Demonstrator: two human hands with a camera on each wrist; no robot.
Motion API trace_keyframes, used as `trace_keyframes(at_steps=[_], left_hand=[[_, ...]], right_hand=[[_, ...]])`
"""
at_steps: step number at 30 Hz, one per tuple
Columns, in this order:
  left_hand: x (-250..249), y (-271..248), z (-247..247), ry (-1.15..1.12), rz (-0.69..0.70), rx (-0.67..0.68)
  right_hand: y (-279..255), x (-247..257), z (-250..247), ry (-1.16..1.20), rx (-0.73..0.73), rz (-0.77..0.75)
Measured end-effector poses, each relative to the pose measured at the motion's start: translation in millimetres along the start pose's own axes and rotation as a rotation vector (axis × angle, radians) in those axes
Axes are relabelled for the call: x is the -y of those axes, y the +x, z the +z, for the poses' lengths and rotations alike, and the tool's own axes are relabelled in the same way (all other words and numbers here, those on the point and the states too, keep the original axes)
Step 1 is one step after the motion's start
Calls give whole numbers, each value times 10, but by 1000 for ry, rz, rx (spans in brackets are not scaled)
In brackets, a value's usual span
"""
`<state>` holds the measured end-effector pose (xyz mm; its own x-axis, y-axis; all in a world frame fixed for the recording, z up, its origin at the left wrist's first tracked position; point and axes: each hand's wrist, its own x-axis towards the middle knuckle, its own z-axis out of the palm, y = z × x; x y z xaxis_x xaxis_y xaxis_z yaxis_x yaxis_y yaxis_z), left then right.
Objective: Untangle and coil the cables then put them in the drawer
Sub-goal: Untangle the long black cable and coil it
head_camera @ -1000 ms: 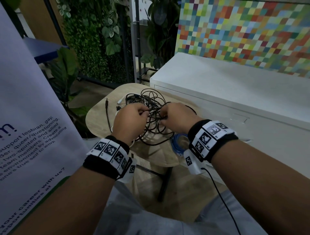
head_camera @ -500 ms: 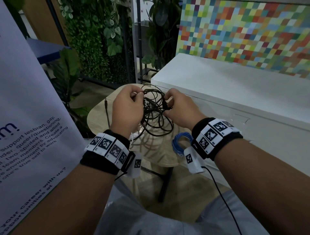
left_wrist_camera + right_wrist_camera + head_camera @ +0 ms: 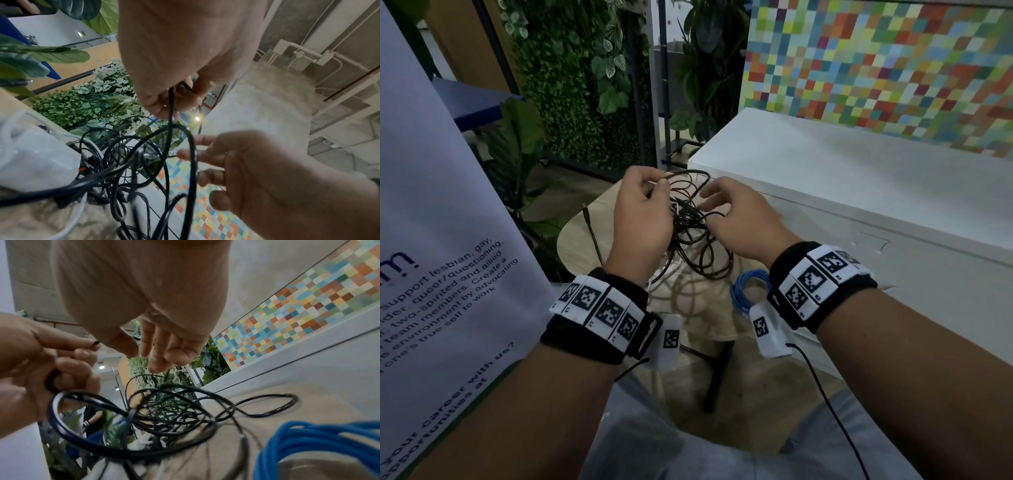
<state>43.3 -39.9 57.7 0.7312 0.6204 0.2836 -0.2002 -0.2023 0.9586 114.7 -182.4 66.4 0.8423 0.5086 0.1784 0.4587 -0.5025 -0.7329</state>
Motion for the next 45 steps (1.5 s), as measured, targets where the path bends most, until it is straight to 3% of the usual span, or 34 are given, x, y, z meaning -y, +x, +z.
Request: trace_keyframes(at_steps=[2,7,13,18,20,22,24,26,28,33,40,43,45], left_hand=[[-19,-11,19,-9,-18,47],[-98,-81,-9,-49,-17,202],[-44,-135,-116,-45,34,453],[90,-74,-112,140,76,310],[78,-40,-98,146,82,213],[48,-14,-74,114,51,161],[21,3,-37,78,19,148],[-1,1,-1,70,12,159],[-34,-41,29,31,8,198],[24,-77,-38,-174,-164,291],[371,-3,-119,418,34,460],[352,-8,-87,484,126,400],[345,6,-63,366,147,226]], right_hand=[[21,80,18,193,-28,6],[-12,256,-99,606,89,113],[43,316,-182,497,-24,-11],[37,252,-273,396,-51,24],[12,178,-293,263,36,54],[-60,152,-289,84,227,58],[-138,155,-240,-80,413,58],[-191,143,-151,-179,478,31],[-198,104,-76,-247,443,-31],[-152,93,-130,-172,249,-9],[-8,193,-344,-52,-13,-21],[13,246,-405,-29,-81,-47],[5,268,-442,-11,-110,-73]])
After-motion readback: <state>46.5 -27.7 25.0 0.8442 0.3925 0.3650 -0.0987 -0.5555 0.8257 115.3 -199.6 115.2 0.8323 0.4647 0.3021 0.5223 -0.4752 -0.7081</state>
